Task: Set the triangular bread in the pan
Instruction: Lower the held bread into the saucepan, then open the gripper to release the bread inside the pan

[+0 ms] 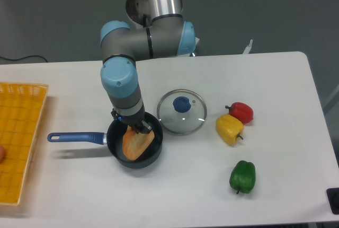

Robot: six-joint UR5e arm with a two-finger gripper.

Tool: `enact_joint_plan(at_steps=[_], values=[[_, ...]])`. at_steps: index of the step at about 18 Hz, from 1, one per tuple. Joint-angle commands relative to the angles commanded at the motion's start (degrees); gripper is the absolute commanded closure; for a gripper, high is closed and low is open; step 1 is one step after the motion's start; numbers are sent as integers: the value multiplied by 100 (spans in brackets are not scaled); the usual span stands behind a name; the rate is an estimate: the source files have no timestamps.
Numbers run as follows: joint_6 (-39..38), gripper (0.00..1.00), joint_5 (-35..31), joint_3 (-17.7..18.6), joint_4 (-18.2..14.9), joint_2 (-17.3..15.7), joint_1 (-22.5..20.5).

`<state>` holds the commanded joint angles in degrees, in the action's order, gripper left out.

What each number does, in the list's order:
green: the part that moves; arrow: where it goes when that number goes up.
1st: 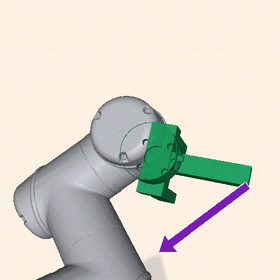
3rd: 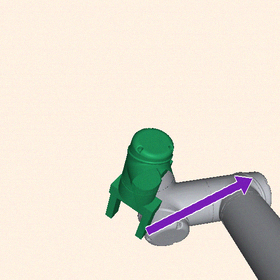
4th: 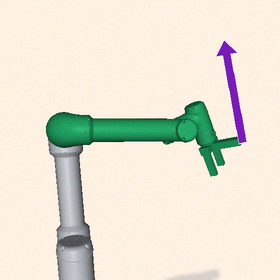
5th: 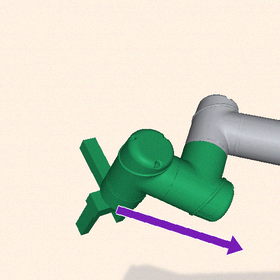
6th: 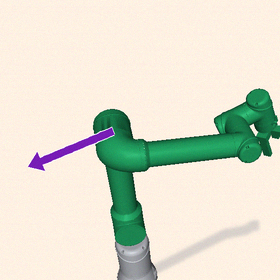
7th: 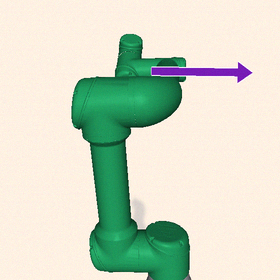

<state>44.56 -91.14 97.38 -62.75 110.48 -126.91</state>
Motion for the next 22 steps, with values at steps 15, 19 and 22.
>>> enact_joint_plan(at_steps=[15,19,22], values=[[35,1,-202,-26,9,35,-9],[53,1,-202,-131,9,18,-44],[70,1,-211,-202,-9,-9,-149]])
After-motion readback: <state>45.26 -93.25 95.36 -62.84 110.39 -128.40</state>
